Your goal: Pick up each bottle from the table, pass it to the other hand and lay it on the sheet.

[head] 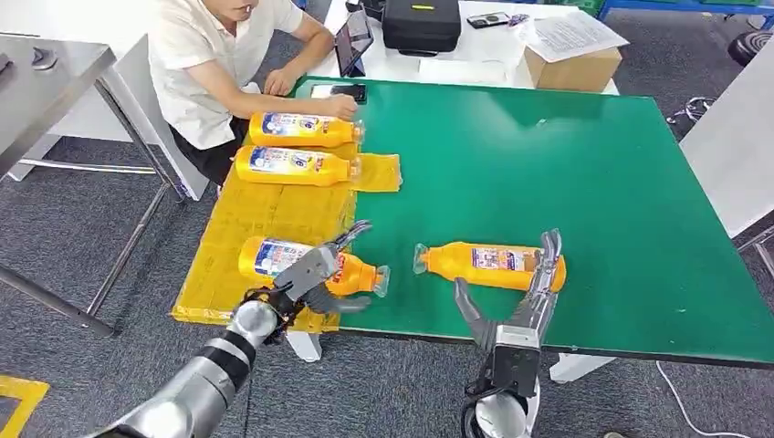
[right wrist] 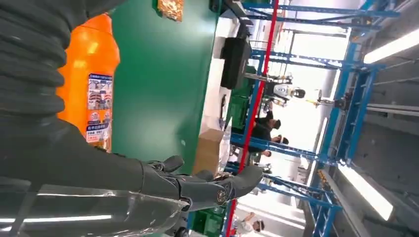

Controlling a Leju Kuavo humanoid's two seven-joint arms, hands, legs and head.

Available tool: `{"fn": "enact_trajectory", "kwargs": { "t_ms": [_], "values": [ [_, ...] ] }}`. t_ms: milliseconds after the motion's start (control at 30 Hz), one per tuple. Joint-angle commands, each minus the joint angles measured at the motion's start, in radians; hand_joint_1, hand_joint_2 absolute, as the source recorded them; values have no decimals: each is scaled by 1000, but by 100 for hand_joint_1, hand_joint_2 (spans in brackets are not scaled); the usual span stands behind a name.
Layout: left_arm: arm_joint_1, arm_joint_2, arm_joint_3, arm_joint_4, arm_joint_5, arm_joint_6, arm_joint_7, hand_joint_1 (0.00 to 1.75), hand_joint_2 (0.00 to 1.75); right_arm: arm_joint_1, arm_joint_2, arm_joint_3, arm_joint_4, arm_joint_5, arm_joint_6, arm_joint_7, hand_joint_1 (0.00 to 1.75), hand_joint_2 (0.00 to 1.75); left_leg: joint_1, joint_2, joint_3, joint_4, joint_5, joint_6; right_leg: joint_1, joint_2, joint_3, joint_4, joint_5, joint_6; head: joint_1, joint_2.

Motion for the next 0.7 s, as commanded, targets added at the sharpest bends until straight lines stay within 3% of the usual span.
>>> {"fn": "enact_trajectory", "kwargs": {
  "t_ms": [33,67,100,133,167,200,367,433,467,500,567,600,633,700],
  "values": [
    [248,-33,-23,-529,197,116,-85,0,175,25,-12,-34,7,123,2,2,0,175,1,2,1,0,-3,-2,1,3,1,0,-2,-2,0,0],
    [257,-33,-33,-559,201,155,-87,0,175,27,-17,-45,6,176,2,2,0,175,1,2,-1,0,-3,-2,1,2,-1,0,-1,-2,0,0],
    [274,-54,-36,-603,135,324,-139,0,175,43,19,-148,-66,351,2,2,0,175,0,1,-3,0,-1,-1,1,1,-3,0,-1,-1,0,0],
    [291,-70,-40,-641,176,362,-142,0,175,50,28,-202,-97,476,2,2,0,175,1,0,-2,1,-3,-2,1,1,-3,0,-2,-2,0,0],
    [302,-74,-47,-665,183,388,-150,0,175,51,25,-229,-98,543,2,2,0,175,0,-1,-5,1,-2,-1,0,-1,-5,1,-2,-1,0,0],
    [335,-81,-57,-713,162,480,-176,0,175,44,0,-289,-15,721,2,2,0,175,0,-2,-5,1,-1,-1,0,-2,-6,1,-1,-1,0,0],
    [356,-79,-58,-736,173,510,-178,0,175,33,-13,-331,-40,734,2,2,0,175,0,-1,-3,0,-2,-1,0,0,-3,-1,-1,-1,0,0],
    [374,-68,-36,-754,239,541,-185,0,175,16,-12,-401,-37,814,2,2,0,175,1,-1,-3,0,-2,-1,1,-1,-3,-1,-1,-1,0,0],
    [370,-63,-26,-761,331,532,-124,0,175,-10,1,-494,-13,923,2,2,0,175,1,-1,-1,-1,-3,-2,1,0,-1,-2,-1,-2,0,0],
    [370,-63,-26,-761,331,532,-124,0,175,-10,1,-494,-13,923,2,2,0,175,0,0,-4,0,-2,-1,0,0,-4,-1,-1,-1,0,0],
    [386,-33,-46,-718,354,492,-16,0,175,-68,-58,-593,170,1028,2,46,0,175,0,0,-3,-1,-1,-1,0,0,-3,-2,0,-1,0,0],
    [394,-35,-66,-662,298,539,3,0,175,-80,-106,-592,233,1027,2,71,0,175,0,0,-2,-2,-1,-1,1,0,-1,-4,1,-1,0,0],
    [397,-41,-85,-601,278,571,32,0,175,-87,-102,-650,228,998,2,24,0,175,1,0,1,-4,-1,-2,1,0,2,-6,1,-2,0,0],
    [397,-43,-100,-560,275,576,60,0,175,-88,-110,-667,233,1038,2,34,0,175,0,-4,1,-4,0,-1,0,-4,3,-6,0,0,0,0]
  ]
}}
